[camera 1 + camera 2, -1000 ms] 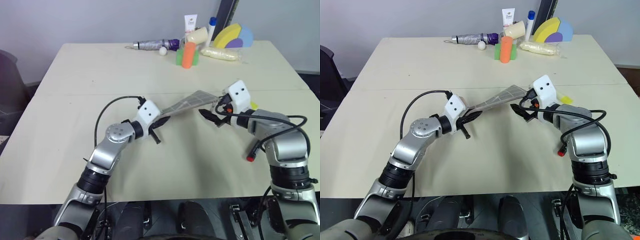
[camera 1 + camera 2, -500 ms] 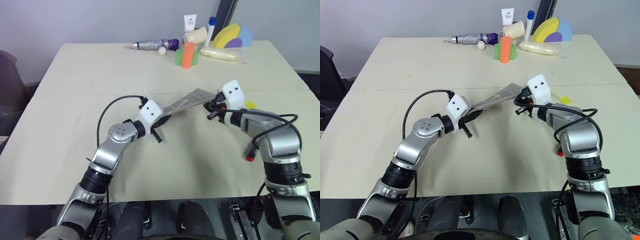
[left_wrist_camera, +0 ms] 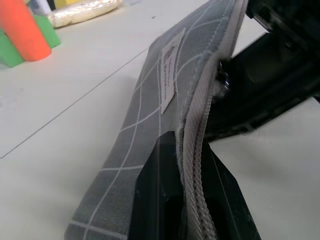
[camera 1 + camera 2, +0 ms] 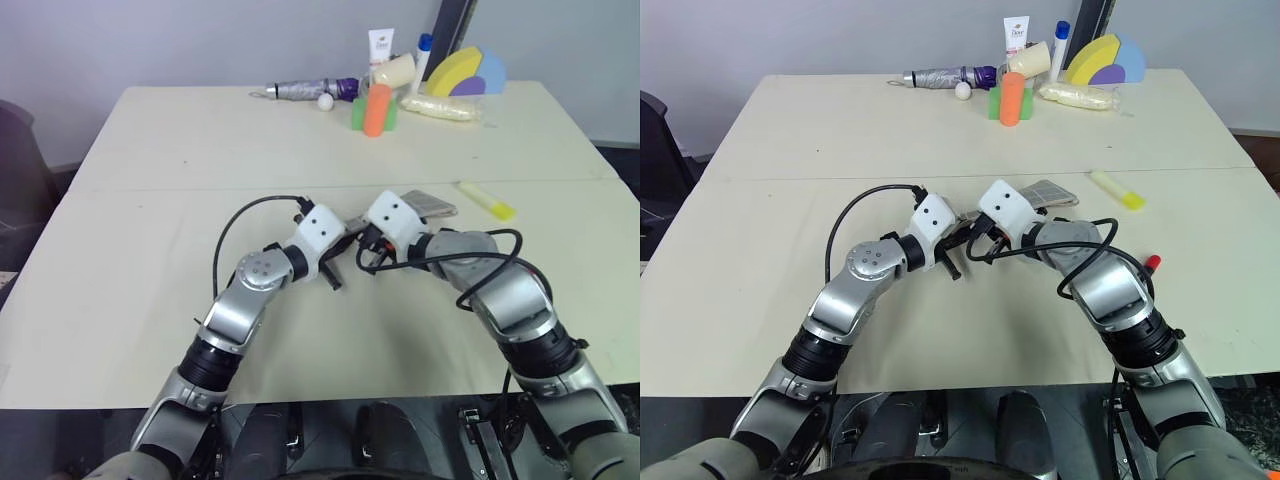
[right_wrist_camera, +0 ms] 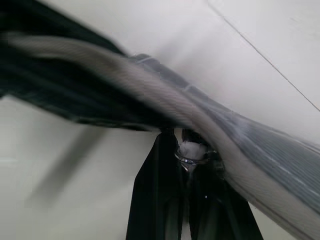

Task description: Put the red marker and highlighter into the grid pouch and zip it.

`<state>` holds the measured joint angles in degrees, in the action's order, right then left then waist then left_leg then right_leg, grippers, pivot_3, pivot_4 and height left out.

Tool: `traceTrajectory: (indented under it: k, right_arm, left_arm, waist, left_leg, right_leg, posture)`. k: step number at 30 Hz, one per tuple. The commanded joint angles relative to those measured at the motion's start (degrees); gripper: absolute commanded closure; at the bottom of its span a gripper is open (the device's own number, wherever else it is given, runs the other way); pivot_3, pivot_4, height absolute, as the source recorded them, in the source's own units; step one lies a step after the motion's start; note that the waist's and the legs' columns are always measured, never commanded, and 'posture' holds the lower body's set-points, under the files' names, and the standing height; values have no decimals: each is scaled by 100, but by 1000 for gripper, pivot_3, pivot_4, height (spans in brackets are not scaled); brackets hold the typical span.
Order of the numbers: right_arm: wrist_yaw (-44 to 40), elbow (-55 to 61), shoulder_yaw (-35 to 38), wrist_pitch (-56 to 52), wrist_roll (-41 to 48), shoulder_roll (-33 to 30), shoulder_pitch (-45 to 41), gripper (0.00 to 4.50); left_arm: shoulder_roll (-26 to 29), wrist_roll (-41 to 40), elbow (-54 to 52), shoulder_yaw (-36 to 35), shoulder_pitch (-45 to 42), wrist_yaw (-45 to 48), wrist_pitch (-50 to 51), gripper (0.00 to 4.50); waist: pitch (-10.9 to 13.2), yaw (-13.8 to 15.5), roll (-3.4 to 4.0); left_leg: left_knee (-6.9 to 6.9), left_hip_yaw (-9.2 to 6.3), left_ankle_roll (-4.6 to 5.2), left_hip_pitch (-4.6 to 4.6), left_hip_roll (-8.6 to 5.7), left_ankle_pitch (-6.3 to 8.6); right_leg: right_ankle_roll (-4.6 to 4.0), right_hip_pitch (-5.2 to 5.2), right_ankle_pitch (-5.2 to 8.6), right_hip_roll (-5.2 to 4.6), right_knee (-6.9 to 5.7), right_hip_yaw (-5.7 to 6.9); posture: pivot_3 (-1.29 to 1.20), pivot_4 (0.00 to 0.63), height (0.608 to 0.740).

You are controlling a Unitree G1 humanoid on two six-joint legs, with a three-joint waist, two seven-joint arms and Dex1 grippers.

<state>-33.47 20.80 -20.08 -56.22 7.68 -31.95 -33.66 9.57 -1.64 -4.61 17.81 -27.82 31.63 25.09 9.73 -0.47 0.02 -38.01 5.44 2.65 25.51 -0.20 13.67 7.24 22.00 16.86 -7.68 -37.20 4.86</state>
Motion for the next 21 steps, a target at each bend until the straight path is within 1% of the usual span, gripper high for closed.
traceTrajectory:
  k: [1, 3, 6, 9, 10, 14, 15, 16, 18, 21]
  right_arm:
    - [-322, 492, -437, 151, 64, 66, -203, 4462]
    - [-378, 509, -532, 202, -3, 30, -211, 4462]
    - [-441, 504, -477, 175, 3, -24, -202, 4462]
    - [-509, 511, -369, 149, 30, -101, -185, 3449]
    - [-577, 553, -274, 134, 68, -183, -161, 3024]
    - [-797, 922, 427, 93, 299, -678, 114, 951]
    - [-830, 1019, 616, 56, 381, -784, 205, 345]
    - [-847, 1123, 890, -48, 474, -909, 332, 50]
    - [-832, 1260, 1337, -245, 615, -1079, 546, 50]
    - [-634, 1280, 2390, -908, 632, -1432, 1006, 50]
  left_arm:
    - [-255, -24, -151, 261, -223, 50, -33, 4500]
    - [-286, -8, -122, 261, -259, 51, -22, 4500]
    - [-305, 2, -79, 224, -293, 64, -24, 4500]
    - [-308, 3, -56, 197, -293, 67, -29, 4500]
    - [-302, 6, -43, 186, -287, 73, -39, 4500]
    - [-231, 33, 63, 73, -302, 57, -89, 4500]
    - [-214, 43, 101, 34, -317, 41, -104, 4500]
    - [-182, 71, 162, -8, -341, 21, -138, 4500]
    - [-125, 127, 262, -52, -380, -15, -203, 4500]
    - [-54, 273, 590, -131, -486, -180, -467, 4500]
  waist:
    - [0, 2, 0]
    - [0, 4, 0]
    - [0, 6, -1]
    - [0, -3, -1]
    - [0, -5, -1]
    - [1, 60, -2]
    - [1, 75, -2]
    - [1, 101, -2]
    - [2, 124, -3]
    - [2, 145, -4]
  left_leg:
    - [0, -1, 0, 0, 0, 0]
    - [0, -1, 1, 0, 0, 0]
    - [0, -1, 0, 0, 0, 0]
    - [0, -1, 1, 1, 0, 1]
    - [0, -1, 0, 0, 0, 1]
    - [0, -2, 2, 3, 0, 2]
    - [0, -2, 5, 3, -1, 4]
    - [-1, -1, 8, 2, -1, 6]
    - [-1, -3, 20, 2, 0, 14]
    - [0, -8, 25, 3, 1, 18]
  right_leg:
    - [0, 0, 0, 0, 0, 0]
    - [0, 0, 0, 0, 0, 0]
    - [0, 0, 0, 0, 0, 0]
    - [0, 0, 0, 0, 0, 0]
    - [0, 1, 0, -1, 1, 0]
    - [0, -1, 0, -2, 6, 1]
    - [0, -2, 0, -4, 9, 0]
    - [0, -2, 0, -5, 9, 0]
    - [0, -2, 0, -5, 10, 0]
    - [-1, -4, 0, -11, 13, 0]
  posture:
    - [0, 150, 740]
    - [0, 150, 740]
    - [0, 150, 740]
    - [0, 150, 740]
    - [0, 150, 740]
    - [0, 150, 740]
    - [0, 150, 740]
    - [0, 150, 740]
    - [0, 150, 740]
    - [0, 150, 740]
